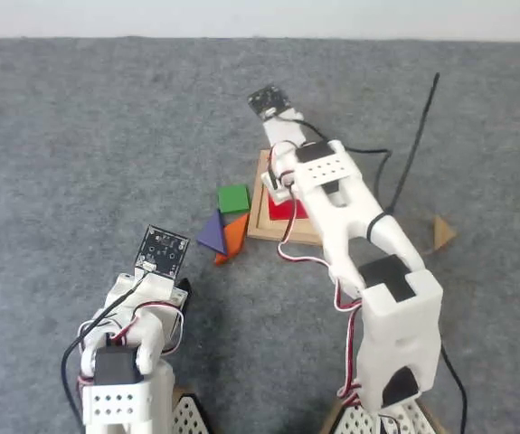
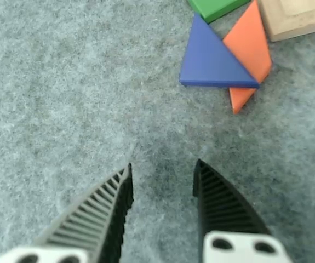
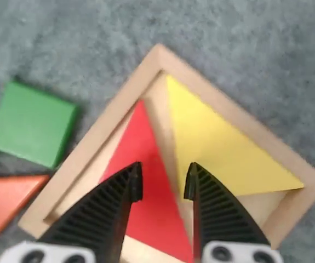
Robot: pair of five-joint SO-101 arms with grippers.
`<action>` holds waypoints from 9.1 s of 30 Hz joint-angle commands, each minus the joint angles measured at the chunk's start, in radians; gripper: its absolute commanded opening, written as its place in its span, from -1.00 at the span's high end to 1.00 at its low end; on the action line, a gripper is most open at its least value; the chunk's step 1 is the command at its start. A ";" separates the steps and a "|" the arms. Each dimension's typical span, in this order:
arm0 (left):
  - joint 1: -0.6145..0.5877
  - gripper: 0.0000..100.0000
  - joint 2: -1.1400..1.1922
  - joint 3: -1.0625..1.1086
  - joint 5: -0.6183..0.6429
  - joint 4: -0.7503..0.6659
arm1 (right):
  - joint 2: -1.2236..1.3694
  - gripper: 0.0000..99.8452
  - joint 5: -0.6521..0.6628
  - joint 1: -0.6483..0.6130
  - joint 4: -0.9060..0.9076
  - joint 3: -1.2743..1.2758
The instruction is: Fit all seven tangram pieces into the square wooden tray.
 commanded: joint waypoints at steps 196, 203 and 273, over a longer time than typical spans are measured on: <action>-0.006 0.66 -0.012 -0.008 -0.008 0.008 | -0.314 0.68 0.440 -0.010 -0.039 0.505; -0.006 0.66 -0.012 -0.008 -0.008 0.008 | -0.219 0.89 0.493 -0.005 0.002 0.376; -0.006 0.66 -0.012 -0.008 -0.008 0.008 | 0.053 0.72 0.726 -0.035 0.265 -0.012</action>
